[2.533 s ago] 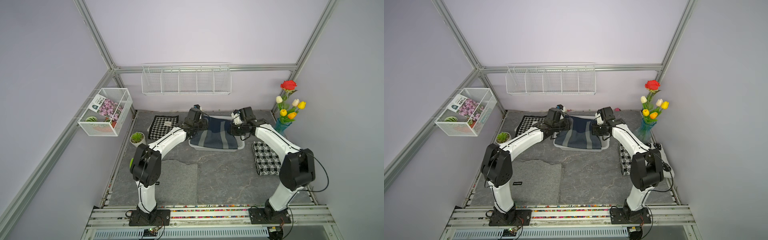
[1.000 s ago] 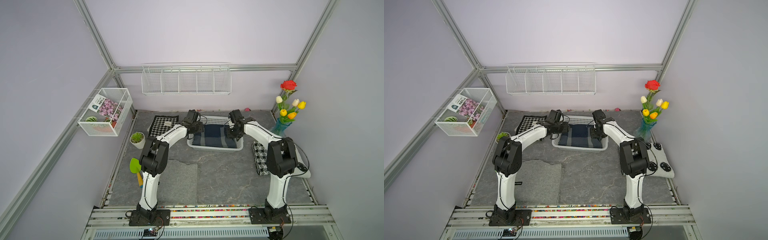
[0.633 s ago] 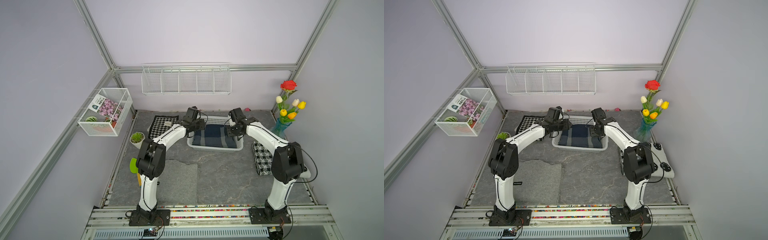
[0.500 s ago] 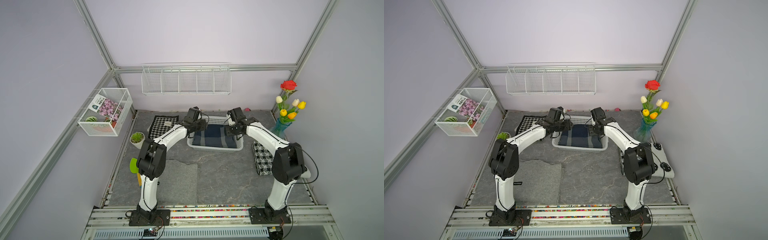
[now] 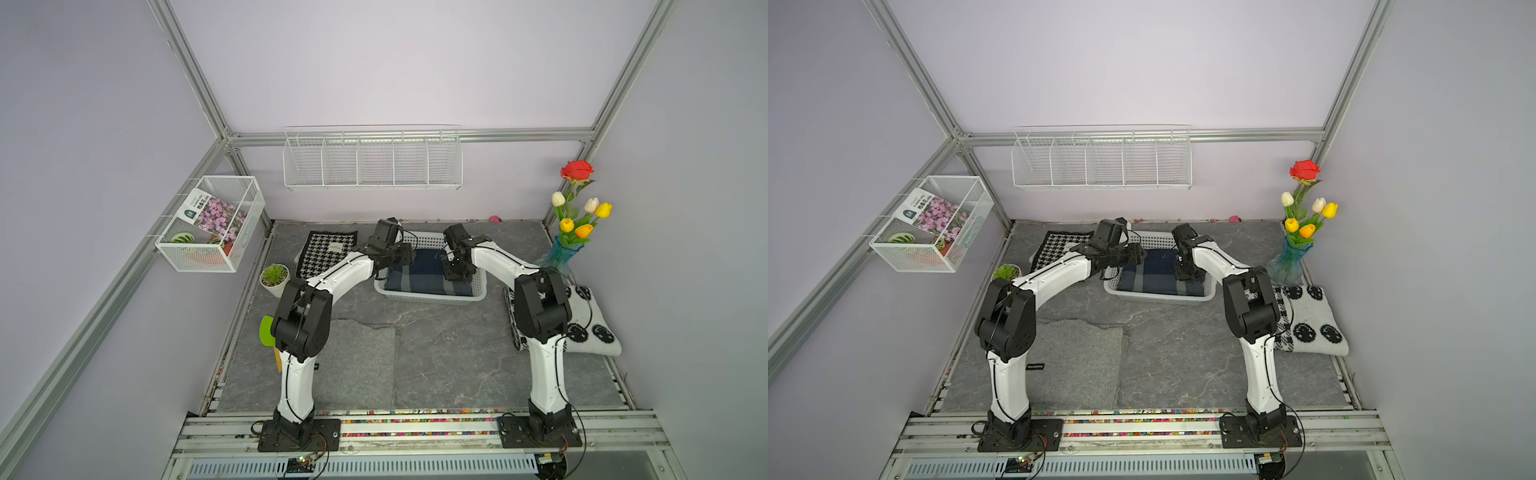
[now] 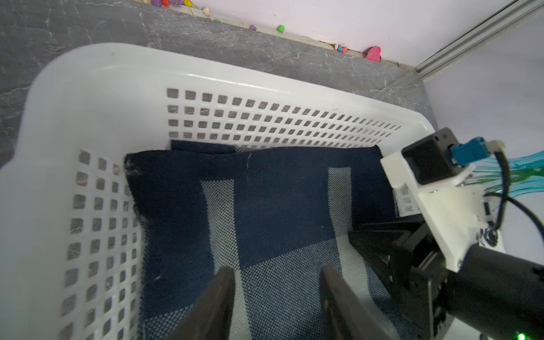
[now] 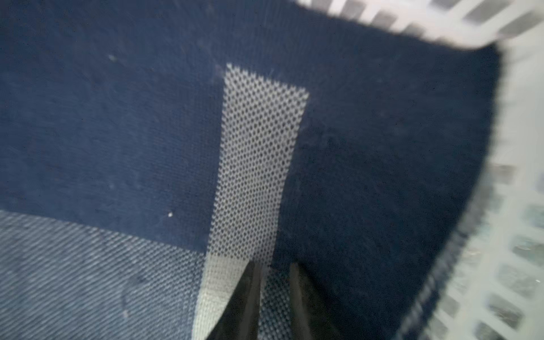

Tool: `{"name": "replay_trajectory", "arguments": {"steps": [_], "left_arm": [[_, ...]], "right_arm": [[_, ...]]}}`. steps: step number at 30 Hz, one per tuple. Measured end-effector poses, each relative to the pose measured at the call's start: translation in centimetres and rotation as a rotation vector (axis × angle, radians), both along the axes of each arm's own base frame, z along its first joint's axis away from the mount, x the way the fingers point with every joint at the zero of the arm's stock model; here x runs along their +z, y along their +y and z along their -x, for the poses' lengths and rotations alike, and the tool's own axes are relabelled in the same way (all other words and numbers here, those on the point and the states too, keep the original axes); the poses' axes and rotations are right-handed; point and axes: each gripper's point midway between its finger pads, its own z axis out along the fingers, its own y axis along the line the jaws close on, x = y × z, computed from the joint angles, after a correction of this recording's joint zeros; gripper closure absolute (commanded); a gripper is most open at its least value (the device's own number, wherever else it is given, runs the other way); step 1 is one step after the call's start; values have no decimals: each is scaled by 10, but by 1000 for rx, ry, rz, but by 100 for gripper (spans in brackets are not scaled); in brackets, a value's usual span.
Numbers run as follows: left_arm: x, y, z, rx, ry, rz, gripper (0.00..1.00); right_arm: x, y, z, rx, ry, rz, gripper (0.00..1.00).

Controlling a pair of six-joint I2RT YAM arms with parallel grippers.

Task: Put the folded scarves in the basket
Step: Place the scarf in the basket, then move the scarf to the center of the board.

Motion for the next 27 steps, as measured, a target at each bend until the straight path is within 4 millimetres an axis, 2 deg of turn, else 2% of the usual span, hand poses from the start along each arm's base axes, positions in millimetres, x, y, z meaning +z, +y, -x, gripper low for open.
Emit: {"name": "replay_trajectory", "arguments": {"steps": [3, 5, 11, 15, 17, 21, 24, 27], "left_arm": [[13, 1, 4, -2, -20, 12, 49], [24, 0, 7, -6, -37, 23, 49], [65, -6, 27, -24, -99, 49, 49], [82, -1, 50, -38, -121, 59, 49], [83, 6, 60, -35, -122, 54, 48], [69, 28, 86, -24, -98, 26, 48], [52, 47, 111, -22, -71, 5, 47], [36, 65, 134, -15, -60, -10, 46]], "right_arm": [[10, -1, 7, 5, -12, -6, 68], [23, -3, 16, 8, -27, -12, 63], [93, -2, 51, 33, -170, -82, 55], [118, 2, 84, 60, -228, -141, 48], [120, 10, 105, 87, -236, -179, 41], [111, 40, 154, 188, -229, -296, 40], [96, 61, 188, 260, -194, -401, 35], [76, 73, 206, 286, -143, -492, 34]]}}
